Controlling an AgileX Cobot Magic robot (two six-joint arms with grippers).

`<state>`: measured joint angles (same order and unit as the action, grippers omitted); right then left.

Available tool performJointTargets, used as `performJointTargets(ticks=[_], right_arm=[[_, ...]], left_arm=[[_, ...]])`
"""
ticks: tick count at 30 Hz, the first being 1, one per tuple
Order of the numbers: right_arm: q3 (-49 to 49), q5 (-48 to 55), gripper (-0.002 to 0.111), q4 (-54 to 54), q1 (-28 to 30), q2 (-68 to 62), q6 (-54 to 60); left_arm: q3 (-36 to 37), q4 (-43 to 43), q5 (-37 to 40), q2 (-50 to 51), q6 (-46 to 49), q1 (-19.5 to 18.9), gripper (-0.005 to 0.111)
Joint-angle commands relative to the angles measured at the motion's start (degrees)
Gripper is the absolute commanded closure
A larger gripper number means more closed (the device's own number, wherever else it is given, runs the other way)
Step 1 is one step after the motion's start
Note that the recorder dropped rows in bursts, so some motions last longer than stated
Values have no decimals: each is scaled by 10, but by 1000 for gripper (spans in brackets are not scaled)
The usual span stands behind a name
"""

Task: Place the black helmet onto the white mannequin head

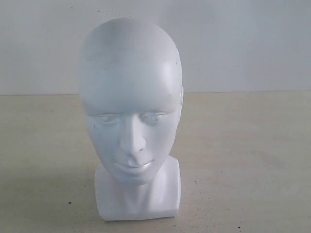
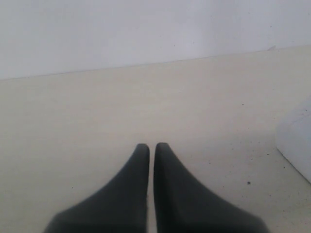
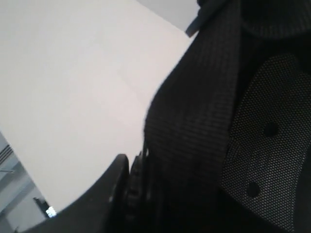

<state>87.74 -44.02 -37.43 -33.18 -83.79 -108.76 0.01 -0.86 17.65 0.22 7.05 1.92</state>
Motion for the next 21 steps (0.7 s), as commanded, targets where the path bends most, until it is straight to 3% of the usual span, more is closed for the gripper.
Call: performJointTargets(ticks=[1,11,21], right_arm=[[9,-146,108,13,7,-20,-28],[1,-212,108,14,7,-62,-33],[-139,-259,108,109,7,-66,5]], left_arm=[[0,2,0,-2,1,-1,102],[0,2,0,-2,1,-1,102],[0,2,0,-2,1,-1,102]])
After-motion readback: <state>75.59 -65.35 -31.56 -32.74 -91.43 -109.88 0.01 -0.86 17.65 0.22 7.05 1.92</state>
